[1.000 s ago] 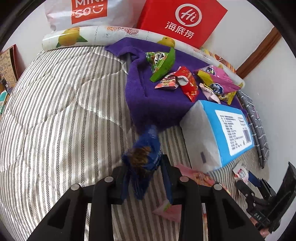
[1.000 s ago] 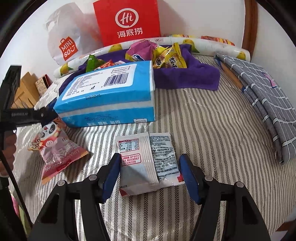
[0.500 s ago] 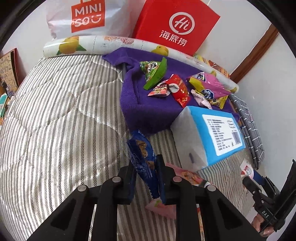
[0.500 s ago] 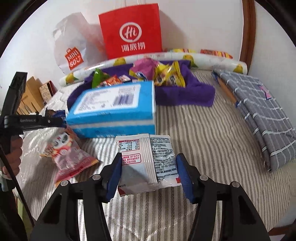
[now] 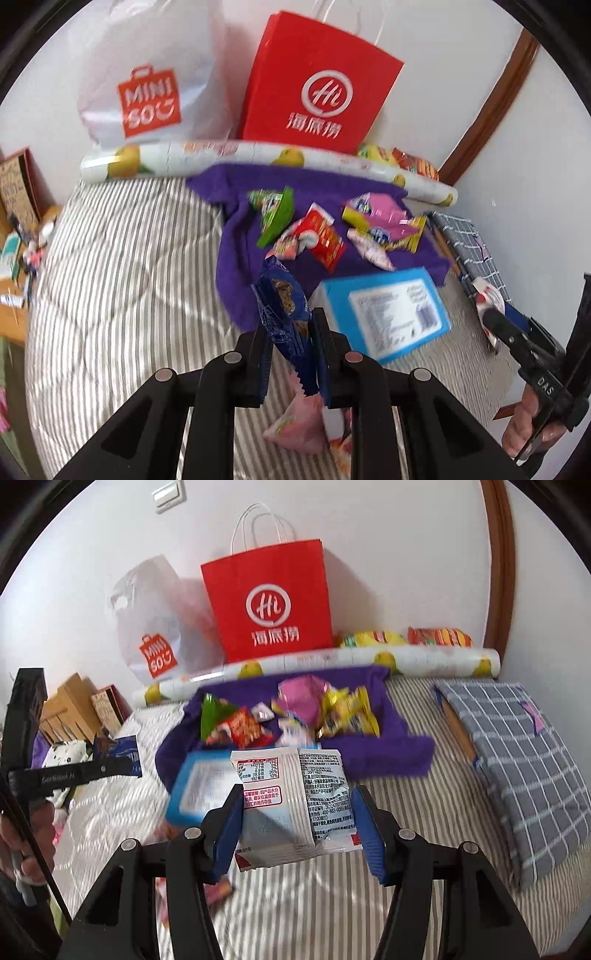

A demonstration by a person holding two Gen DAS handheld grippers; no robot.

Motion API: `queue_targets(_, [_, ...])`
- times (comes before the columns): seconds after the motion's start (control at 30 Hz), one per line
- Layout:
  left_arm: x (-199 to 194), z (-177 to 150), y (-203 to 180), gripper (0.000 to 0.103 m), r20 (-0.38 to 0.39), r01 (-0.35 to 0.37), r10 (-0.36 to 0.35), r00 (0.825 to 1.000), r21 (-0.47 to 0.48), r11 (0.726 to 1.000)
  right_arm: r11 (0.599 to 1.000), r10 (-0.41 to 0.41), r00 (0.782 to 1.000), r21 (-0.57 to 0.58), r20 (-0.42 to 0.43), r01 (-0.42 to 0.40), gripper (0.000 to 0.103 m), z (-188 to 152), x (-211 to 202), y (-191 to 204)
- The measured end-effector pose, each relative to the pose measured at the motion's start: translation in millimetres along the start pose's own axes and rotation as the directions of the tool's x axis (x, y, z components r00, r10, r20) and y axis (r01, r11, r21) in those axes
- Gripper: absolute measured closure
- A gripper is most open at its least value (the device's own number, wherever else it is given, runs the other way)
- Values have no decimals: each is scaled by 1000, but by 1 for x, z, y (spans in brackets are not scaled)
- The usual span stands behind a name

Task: Organize snacks
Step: 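Carry the white packet and blue bag over the purple towel with both grippers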

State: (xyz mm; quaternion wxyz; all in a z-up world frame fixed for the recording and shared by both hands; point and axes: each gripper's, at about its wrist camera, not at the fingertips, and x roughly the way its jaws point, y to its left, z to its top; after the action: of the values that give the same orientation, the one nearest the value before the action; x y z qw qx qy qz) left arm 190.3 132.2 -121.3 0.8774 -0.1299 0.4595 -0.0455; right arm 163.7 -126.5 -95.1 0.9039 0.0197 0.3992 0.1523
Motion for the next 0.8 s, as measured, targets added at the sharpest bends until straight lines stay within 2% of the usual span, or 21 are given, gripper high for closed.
queue_targets(0.17, [5, 31, -16, 84, 25, 0, -2, 1000, 44, 999, 1000, 8, 1000, 7, 16, -8, 46, 33, 15, 7])
queue_targets(0.3, [13, 43, -28, 84, 20, 20, -22, 1000, 69, 997, 1000, 7, 1000, 11, 23, -8, 46, 49, 23, 11])
queue_targets(0.53, [27, 42, -44, 84, -14, 27, -26, 1000, 115, 993, 999, -8, 999, 36, 39, 7, 46, 58, 28, 14])
queue_targets(0.8, [29, 41, -43, 84, -39, 57, -52, 998, 138, 989, 996, -35, 999, 88, 29, 32, 46, 60, 38, 12])
